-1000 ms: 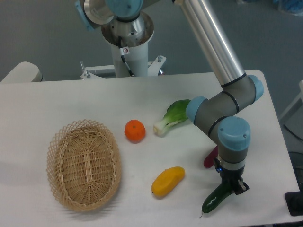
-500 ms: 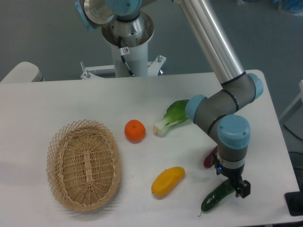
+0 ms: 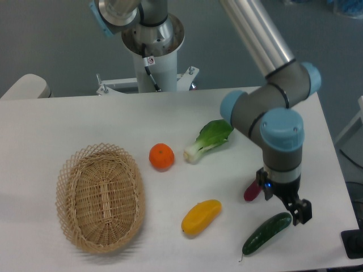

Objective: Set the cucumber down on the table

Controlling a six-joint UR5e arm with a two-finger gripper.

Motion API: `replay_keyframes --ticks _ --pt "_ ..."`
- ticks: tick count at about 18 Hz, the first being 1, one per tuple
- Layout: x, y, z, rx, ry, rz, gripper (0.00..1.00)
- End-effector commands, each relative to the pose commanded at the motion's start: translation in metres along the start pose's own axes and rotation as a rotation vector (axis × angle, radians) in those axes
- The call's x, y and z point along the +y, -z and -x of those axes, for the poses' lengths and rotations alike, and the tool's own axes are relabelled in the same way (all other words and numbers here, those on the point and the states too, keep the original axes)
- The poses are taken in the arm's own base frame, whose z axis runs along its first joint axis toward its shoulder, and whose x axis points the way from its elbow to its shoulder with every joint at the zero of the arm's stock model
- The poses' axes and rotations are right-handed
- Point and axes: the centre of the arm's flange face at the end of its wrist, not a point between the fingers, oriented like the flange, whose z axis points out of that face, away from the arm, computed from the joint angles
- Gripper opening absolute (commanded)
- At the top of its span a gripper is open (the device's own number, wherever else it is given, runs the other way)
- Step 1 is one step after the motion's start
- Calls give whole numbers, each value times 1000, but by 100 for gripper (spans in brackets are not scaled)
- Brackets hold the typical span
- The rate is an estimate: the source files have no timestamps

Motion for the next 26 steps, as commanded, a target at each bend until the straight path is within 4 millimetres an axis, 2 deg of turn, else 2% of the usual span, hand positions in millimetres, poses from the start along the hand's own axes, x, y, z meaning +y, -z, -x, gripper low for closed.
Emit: replay_keyframes --ticks 2,4,8,11,14,17,26 --pt "5 28 -12 57 3 -1 100" --pt "10 48 -23 89 3 2 100" --pt "41 48 -52 137 27 12 100" --pt "69 55 -63 162 1 14 100" --pt "74 57 -65 164 -13 15 100" --pt "66 56 -68 164 -24 13 100" --pt "63 59 -72 165 -28 13 100"
